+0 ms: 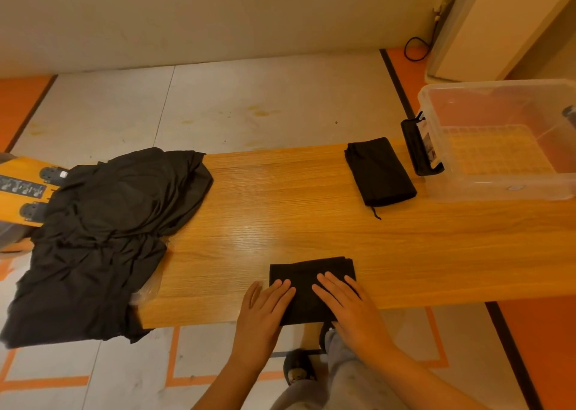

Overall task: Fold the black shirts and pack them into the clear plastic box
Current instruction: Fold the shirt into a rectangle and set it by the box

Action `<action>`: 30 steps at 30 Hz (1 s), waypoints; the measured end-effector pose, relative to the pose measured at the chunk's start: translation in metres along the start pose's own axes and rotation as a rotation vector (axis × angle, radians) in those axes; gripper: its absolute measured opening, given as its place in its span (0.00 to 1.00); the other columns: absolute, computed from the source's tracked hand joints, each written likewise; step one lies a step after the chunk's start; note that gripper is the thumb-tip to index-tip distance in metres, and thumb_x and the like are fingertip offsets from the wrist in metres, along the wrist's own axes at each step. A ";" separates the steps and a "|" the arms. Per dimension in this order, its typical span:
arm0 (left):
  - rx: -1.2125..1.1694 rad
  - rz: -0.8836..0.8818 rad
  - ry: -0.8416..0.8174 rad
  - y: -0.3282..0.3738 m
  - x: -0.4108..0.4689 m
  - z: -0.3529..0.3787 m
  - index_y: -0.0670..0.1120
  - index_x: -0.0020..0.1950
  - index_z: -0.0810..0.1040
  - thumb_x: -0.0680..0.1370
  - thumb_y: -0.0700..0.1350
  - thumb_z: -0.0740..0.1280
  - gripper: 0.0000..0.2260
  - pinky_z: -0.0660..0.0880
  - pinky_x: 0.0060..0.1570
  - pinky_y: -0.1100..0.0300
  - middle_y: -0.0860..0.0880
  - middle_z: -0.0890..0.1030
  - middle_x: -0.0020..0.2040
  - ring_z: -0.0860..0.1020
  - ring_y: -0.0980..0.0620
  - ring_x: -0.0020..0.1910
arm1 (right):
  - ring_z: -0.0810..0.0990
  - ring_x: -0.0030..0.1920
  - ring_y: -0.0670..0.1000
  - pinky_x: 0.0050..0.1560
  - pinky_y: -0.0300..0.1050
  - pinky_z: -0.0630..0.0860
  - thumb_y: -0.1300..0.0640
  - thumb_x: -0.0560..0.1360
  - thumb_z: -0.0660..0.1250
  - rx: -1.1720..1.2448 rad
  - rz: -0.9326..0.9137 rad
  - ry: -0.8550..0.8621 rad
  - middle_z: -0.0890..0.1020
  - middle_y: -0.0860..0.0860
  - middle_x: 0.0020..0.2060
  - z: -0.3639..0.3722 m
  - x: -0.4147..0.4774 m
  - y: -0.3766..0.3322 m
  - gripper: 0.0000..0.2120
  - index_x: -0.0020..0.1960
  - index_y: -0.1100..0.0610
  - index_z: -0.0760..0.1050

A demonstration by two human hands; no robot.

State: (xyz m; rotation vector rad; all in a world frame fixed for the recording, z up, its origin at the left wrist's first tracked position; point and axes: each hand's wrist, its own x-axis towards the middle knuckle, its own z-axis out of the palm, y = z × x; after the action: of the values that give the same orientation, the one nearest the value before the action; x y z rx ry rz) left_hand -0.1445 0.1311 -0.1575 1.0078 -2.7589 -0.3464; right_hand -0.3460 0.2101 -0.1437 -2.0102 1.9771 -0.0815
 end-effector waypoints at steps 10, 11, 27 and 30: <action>-0.249 -0.090 -0.053 -0.001 0.000 -0.046 0.54 0.62 0.76 0.76 0.53 0.61 0.16 0.60 0.73 0.55 0.59 0.81 0.57 0.73 0.62 0.62 | 0.59 0.68 0.39 0.71 0.46 0.65 0.55 0.75 0.70 0.319 0.116 0.029 0.65 0.37 0.68 -0.037 -0.016 0.002 0.27 0.71 0.44 0.66; -0.332 -0.153 -0.052 0.000 0.008 -0.055 0.55 0.60 0.77 0.76 0.55 0.59 0.15 0.65 0.70 0.57 0.63 0.81 0.52 0.71 0.64 0.59 | 0.59 0.67 0.38 0.70 0.42 0.63 0.54 0.78 0.66 0.410 0.167 -0.009 0.65 0.36 0.68 -0.045 -0.014 0.004 0.24 0.71 0.42 0.65; -0.945 -0.806 -0.341 -0.018 0.148 -0.071 0.42 0.48 0.72 0.82 0.50 0.62 0.11 0.69 0.39 0.64 0.48 0.75 0.43 0.73 0.54 0.39 | 0.78 0.52 0.51 0.53 0.49 0.79 0.56 0.72 0.73 1.221 0.848 0.060 0.78 0.52 0.55 -0.077 0.069 0.049 0.15 0.55 0.53 0.71; -0.982 -0.839 -0.364 -0.021 0.154 -0.068 0.41 0.41 0.74 0.80 0.46 0.66 0.11 0.72 0.37 0.65 0.47 0.78 0.39 0.78 0.54 0.36 | 0.77 0.54 0.51 0.47 0.41 0.77 0.55 0.68 0.77 1.104 0.859 0.086 0.76 0.49 0.52 -0.070 0.072 0.043 0.24 0.58 0.53 0.68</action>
State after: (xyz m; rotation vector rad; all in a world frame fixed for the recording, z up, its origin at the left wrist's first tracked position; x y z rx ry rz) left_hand -0.2308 0.0042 -0.0848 1.7500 -1.7266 -1.8775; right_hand -0.4029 0.1266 -0.1014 -0.4473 1.9630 -0.8309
